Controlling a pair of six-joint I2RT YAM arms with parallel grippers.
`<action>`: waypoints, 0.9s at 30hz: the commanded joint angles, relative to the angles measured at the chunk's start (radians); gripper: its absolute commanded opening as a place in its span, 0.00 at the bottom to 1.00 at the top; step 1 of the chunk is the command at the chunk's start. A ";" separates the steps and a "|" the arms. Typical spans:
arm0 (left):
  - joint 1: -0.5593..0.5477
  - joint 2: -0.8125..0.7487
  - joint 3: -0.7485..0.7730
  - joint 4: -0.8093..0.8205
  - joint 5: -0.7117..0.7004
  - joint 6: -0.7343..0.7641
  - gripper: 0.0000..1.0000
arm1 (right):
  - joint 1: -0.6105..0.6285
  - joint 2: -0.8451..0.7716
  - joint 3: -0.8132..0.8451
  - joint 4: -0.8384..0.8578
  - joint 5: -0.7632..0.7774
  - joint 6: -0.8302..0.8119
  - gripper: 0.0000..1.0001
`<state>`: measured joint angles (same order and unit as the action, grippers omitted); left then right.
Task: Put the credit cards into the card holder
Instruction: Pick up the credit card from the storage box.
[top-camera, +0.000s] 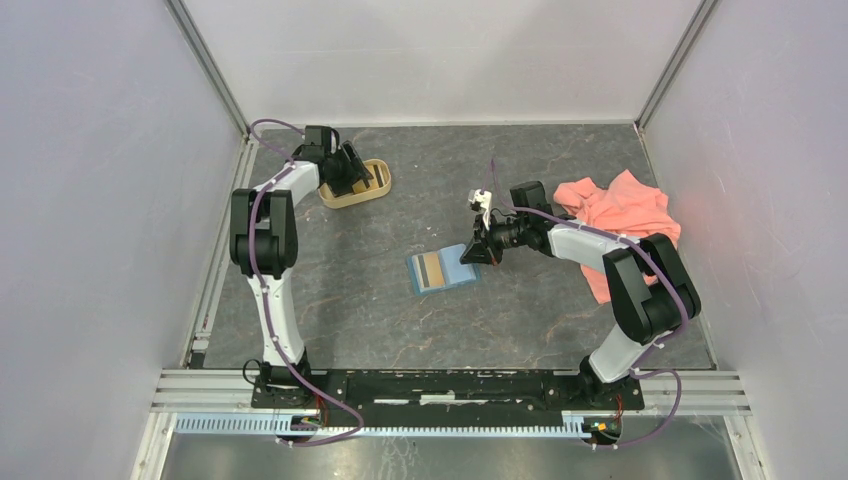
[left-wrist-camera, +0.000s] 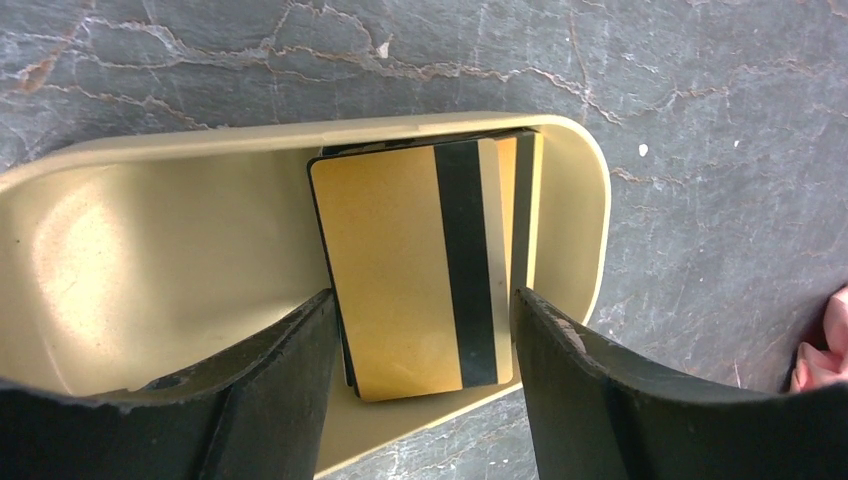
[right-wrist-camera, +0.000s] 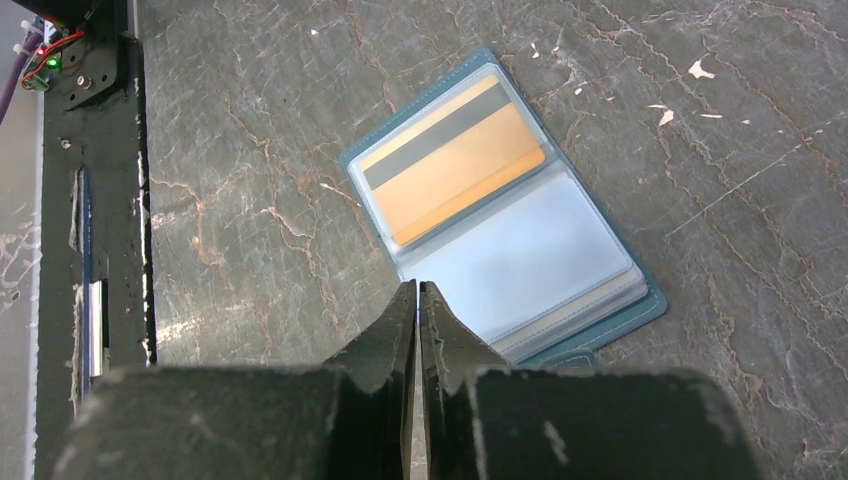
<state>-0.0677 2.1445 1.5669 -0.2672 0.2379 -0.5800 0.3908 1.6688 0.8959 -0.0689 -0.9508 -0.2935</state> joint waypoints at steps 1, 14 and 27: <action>-0.003 0.011 0.052 -0.033 -0.024 0.034 0.70 | 0.002 -0.009 0.037 0.007 -0.028 -0.012 0.08; 0.006 -0.041 0.050 -0.050 -0.027 0.047 0.60 | 0.002 -0.013 0.036 0.005 -0.029 -0.013 0.08; 0.066 -0.123 -0.009 0.000 0.110 0.002 0.60 | 0.002 -0.017 0.036 0.004 -0.031 -0.015 0.08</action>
<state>-0.0143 2.0991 1.5723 -0.3077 0.2722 -0.5686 0.3908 1.6688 0.8974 -0.0704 -0.9649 -0.2943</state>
